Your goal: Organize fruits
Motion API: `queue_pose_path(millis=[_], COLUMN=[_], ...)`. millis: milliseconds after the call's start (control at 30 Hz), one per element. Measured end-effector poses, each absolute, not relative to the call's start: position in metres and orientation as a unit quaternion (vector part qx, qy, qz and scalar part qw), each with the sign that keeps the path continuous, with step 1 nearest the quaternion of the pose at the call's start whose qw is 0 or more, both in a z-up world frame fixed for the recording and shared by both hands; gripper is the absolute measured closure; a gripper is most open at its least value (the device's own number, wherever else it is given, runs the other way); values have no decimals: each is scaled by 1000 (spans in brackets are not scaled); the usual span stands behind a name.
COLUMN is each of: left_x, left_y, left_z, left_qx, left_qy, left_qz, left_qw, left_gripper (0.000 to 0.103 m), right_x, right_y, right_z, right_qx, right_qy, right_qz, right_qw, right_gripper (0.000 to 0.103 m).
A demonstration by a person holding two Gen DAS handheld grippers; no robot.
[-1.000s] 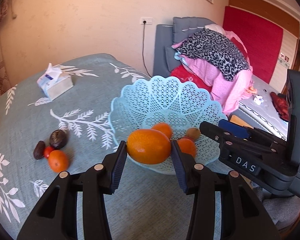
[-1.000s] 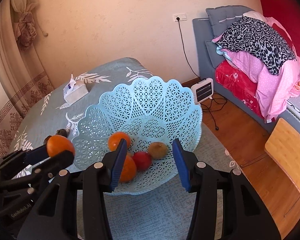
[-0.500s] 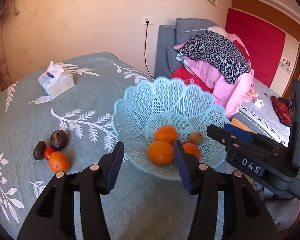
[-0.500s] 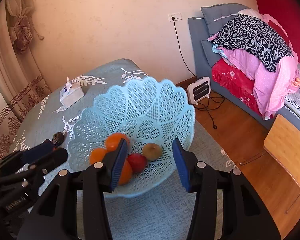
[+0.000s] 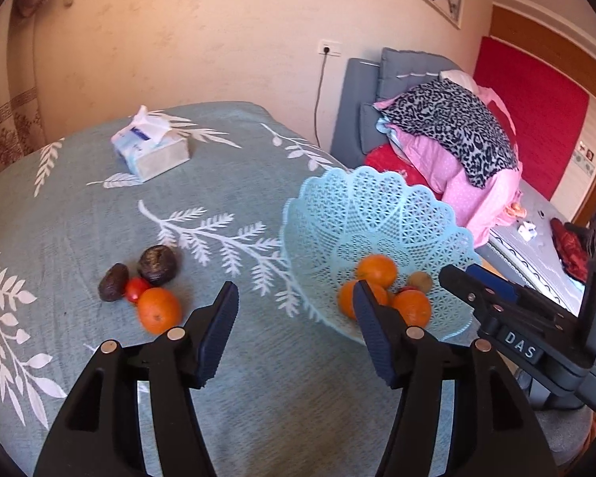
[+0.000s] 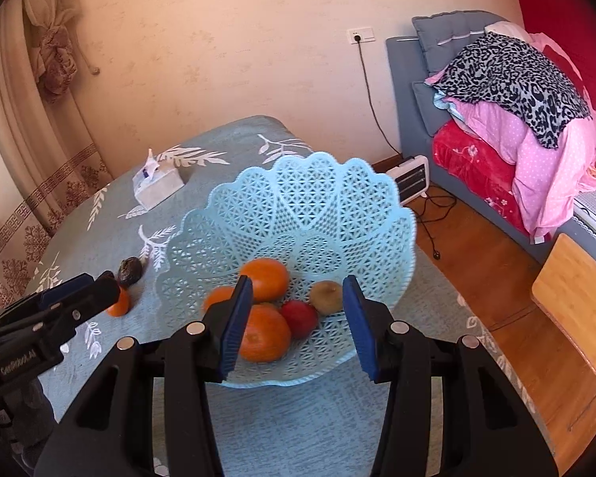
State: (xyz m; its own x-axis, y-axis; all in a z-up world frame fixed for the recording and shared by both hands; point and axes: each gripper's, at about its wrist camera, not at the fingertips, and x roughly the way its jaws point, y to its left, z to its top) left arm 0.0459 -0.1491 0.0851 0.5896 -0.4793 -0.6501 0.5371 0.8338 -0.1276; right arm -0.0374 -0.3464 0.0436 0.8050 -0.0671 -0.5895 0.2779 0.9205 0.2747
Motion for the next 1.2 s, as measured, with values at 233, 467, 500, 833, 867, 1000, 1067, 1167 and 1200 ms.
queue_pose_path(millis=[233, 467, 500, 833, 867, 1000, 1067, 1167, 1200], left_x=[53, 64, 66, 81, 84, 96, 102, 112, 115], left_y=[-114, -76, -72, -42, -40, -32, -31, -33, -35], left_z=[84, 83, 83, 77, 75, 68, 65, 60, 58], left_qx=[25, 7, 6, 0, 0, -1, 1, 5, 8], left_qy=[354, 356, 355, 357, 359, 367, 370, 377, 378], left_qz=[-253, -213, -209, -176, -173, -160, -156, -152, -151], left_qw=[900, 910, 911, 917, 917, 917, 916, 914, 913], left_gripper=[43, 43, 43, 43, 43, 43, 43, 43, 43], right_x=[-34, -27, -26, -13, -12, -8, -6, -3, -2], right_y=[-332, -308, -305, -260, -255, -238, -231, -222, -219], right_z=[46, 49, 49, 50, 50, 47, 46, 44, 43], right_qx=[168, 150, 147, 115, 111, 93, 86, 79, 77], right_qy=[298, 302, 303, 313, 315, 320, 324, 329, 331], right_qz=[-73, -42, -38, 16, 22, 36, 43, 54, 58], right_qw=[937, 940, 941, 943, 942, 942, 941, 939, 939], right_gripper=[54, 54, 54, 54, 54, 54, 54, 54, 54])
